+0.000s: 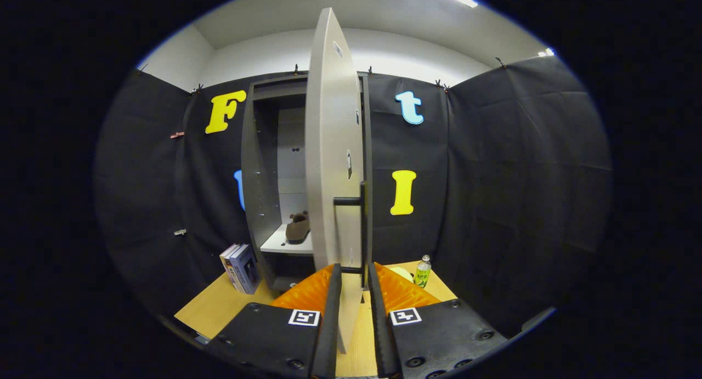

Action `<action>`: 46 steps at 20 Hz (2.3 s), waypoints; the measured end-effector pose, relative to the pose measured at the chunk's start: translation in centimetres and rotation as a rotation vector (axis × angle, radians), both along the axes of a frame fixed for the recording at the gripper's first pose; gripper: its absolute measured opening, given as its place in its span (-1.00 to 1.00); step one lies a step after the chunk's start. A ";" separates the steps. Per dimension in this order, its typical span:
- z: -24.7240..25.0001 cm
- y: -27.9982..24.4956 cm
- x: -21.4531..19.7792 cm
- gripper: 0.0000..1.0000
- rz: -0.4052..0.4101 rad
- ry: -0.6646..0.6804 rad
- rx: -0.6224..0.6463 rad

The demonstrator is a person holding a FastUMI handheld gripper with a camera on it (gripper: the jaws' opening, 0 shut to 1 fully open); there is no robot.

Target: Open the shoe cabinet door, grab the shoes and put them into the shoe cabinet, then close the shoe cabinet door.

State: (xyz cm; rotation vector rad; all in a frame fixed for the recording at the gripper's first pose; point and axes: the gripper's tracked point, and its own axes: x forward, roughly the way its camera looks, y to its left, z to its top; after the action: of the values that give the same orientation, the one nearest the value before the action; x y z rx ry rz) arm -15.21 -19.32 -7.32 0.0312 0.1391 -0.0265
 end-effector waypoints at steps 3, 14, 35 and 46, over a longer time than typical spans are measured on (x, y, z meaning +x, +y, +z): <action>-0.6 2.6 -1.2 0.34 0.075 -0.015 0.054; -11.5 11.9 0.1 0.45 0.269 0.178 0.107; -43.1 18.5 5.4 0.51 0.119 0.726 0.102; -49.4 17.3 8.0 -0.08 0.055 0.796 0.075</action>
State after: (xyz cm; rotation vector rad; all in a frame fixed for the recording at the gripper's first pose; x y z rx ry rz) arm -7.17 -2.07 -56.76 0.0908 0.9369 0.0232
